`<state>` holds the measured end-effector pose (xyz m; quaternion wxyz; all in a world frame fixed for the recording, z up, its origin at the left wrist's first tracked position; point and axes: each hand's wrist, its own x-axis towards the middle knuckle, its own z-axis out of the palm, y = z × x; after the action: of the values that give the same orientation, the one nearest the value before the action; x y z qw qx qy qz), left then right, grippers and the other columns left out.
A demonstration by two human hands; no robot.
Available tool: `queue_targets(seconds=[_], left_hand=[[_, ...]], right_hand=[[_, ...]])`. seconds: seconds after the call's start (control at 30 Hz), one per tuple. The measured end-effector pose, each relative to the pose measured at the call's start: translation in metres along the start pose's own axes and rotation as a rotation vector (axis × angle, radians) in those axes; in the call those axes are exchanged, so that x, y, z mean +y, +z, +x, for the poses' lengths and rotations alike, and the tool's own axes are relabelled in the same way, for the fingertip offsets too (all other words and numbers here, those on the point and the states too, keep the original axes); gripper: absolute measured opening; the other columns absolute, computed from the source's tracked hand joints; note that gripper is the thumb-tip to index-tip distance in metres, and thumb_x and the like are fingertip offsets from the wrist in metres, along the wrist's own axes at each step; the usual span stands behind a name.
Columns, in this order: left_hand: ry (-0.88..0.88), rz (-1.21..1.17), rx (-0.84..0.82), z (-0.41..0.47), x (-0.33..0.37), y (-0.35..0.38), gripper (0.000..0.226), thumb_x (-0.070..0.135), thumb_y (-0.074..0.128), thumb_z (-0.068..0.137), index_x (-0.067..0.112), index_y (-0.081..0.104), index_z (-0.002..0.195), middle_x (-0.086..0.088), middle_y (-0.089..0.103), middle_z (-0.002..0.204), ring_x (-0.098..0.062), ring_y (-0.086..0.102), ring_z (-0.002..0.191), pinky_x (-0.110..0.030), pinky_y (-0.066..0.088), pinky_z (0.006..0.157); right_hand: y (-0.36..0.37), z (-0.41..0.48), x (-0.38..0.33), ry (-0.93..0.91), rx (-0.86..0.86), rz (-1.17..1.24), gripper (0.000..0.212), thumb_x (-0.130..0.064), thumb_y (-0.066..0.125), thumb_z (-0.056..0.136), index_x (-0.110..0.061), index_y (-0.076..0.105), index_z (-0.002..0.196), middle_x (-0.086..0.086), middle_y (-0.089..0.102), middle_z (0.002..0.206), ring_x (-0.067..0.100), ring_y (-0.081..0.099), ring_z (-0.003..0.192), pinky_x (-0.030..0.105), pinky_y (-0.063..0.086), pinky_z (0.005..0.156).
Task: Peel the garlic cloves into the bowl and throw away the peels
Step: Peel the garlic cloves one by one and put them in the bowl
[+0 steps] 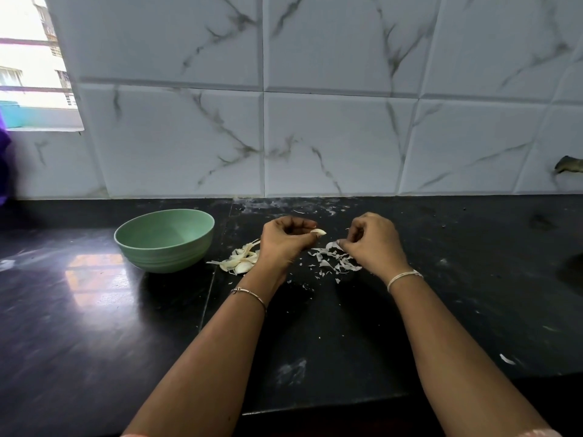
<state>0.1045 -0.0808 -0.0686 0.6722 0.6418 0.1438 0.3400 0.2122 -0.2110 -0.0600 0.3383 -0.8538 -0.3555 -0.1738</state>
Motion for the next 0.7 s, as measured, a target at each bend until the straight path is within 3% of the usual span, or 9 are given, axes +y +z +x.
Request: queue_targets(seconds=[0.1, 0.23, 0.4, 0.53, 0.7], left_hand=[[0.016, 0.004, 0.013, 0.001, -0.001, 0.000, 0.023, -0.012, 0.076, 0.072, 0.009, 0.070, 0.079, -0.004, 0.070, 0.073, -0.007, 0.066, 0.065, -0.018, 0.056, 0.066], [0.040, 0.039, 0.024, 0.001, -0.001, 0.001, 0.024, -0.011, 0.078, 0.071, 0.009, 0.068, 0.080, -0.003, 0.068, 0.077, -0.007, 0.065, 0.069, -0.016, 0.055, 0.066], [0.060, 0.080, 0.037, 0.004, -0.002, 0.001, 0.022, -0.007, 0.080, 0.071, 0.010, 0.071, 0.080, -0.004, 0.072, 0.080, -0.007, 0.067, 0.069, -0.016, 0.054, 0.066], [0.105, 0.126, 0.017, 0.006, -0.003, 0.002, 0.022, -0.005, 0.077, 0.075, 0.015, 0.074, 0.084, -0.007, 0.075, 0.088, -0.014, 0.071, 0.082, -0.022, 0.056, 0.077], [0.162, 0.247, -0.005, 0.008, -0.005, 0.003, 0.023, 0.001, 0.076, 0.079, 0.022, 0.075, 0.087, 0.002, 0.075, 0.089, -0.009, 0.071, 0.087, -0.025, 0.056, 0.085]], right_hand=[[0.000, 0.000, -0.001, -0.008, -0.008, 0.073, 0.022, -0.008, 0.079, 0.075, -0.016, 0.059, 0.071, -0.008, 0.059, 0.070, 0.002, 0.054, 0.062, 0.015, 0.042, 0.056], [0.003, -0.002, -0.005, -0.043, -0.071, 0.219, 0.011, -0.013, 0.063, 0.093, -0.016, 0.070, 0.100, -0.007, 0.071, 0.077, 0.002, 0.066, 0.073, 0.028, 0.057, 0.076], [0.007, -0.001, -0.010, 0.067, -0.074, 0.408, 0.016, -0.008, 0.067, 0.087, -0.023, 0.073, 0.089, -0.002, 0.072, 0.082, 0.015, 0.070, 0.077, 0.030, 0.058, 0.078], [0.004, -0.005, -0.021, 0.300, -0.209, 0.744, 0.015, -0.011, 0.062, 0.091, -0.002, 0.073, 0.090, 0.019, 0.073, 0.087, 0.021, 0.068, 0.069, 0.026, 0.059, 0.066], [0.006, -0.008, -0.025, 0.426, -0.246, 0.946, 0.007, -0.003, 0.070, 0.085, 0.004, 0.068, 0.085, 0.016, 0.070, 0.075, 0.018, 0.067, 0.062, 0.022, 0.059, 0.062]])
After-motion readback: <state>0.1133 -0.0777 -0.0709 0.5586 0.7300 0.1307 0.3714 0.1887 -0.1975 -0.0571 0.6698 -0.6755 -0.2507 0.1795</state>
